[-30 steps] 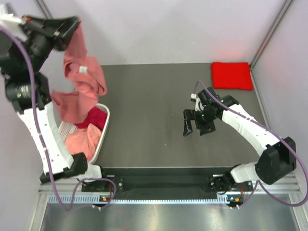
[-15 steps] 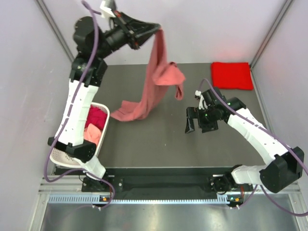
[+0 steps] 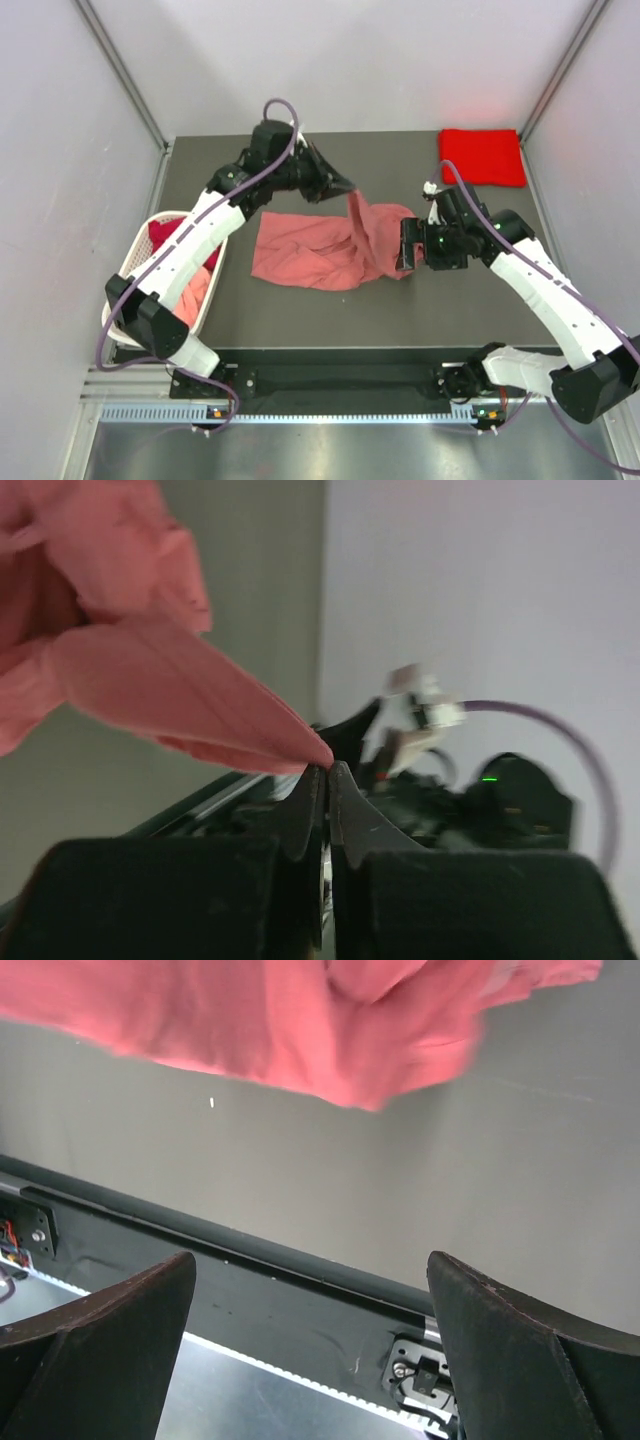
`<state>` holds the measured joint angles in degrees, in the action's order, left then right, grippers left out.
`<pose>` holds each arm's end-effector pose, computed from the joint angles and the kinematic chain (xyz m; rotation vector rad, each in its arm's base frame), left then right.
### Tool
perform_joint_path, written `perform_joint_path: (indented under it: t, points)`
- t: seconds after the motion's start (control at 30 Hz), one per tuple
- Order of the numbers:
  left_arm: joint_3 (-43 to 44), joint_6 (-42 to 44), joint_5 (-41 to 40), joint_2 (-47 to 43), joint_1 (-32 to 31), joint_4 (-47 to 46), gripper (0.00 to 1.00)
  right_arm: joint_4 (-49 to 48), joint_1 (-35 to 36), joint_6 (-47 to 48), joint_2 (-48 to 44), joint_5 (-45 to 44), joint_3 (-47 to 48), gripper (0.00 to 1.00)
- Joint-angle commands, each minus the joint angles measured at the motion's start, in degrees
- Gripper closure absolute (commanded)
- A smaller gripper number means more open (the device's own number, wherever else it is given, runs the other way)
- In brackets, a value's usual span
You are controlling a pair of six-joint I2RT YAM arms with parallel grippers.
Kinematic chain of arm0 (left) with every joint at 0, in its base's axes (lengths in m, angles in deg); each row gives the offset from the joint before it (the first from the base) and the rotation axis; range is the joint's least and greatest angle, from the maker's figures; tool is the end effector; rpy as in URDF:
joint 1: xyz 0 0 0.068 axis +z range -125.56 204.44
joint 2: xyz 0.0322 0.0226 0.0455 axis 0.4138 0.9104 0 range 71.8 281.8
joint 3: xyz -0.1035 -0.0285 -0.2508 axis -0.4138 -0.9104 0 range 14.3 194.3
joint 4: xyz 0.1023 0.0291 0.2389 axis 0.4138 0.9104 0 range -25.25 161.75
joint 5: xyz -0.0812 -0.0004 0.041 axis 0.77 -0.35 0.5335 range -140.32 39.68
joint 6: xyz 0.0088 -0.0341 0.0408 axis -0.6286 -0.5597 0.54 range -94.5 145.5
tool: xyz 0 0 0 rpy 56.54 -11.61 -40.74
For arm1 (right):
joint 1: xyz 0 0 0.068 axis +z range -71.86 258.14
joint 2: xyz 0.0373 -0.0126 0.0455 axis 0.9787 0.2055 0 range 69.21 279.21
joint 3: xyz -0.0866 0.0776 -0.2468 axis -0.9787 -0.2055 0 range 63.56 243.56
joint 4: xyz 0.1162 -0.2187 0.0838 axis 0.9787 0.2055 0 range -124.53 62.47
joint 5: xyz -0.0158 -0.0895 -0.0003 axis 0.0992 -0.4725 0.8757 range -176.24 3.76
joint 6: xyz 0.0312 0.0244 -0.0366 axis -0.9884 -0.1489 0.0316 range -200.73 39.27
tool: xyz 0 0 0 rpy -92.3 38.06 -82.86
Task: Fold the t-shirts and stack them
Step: Move the tshirt to the center of the board
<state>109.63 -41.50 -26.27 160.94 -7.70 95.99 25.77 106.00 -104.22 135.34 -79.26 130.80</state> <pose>0.2883 -0.1983 0.4184 -0.3911 2.2862 -1.4308 0.1863 0.1034 0.3257 -0.1467 2.6668 0.4656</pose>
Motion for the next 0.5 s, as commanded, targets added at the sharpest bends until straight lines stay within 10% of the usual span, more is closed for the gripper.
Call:
perform_joint_path:
  t: [0.0, 0.47]
  points:
    - [-5.9, 10.3, -3.5, -4.4, -4.1, 8.1, 1.00, 1.1, 0.7, -3.4, -1.6, -3.5, 2.5, 0.00]
    - [-26.3, 23.7, -6.7, -5.3, -24.5, 13.6, 1.00, -13.2, -12.1, -16.9, 1.3, -0.7, -12.8, 0.00]
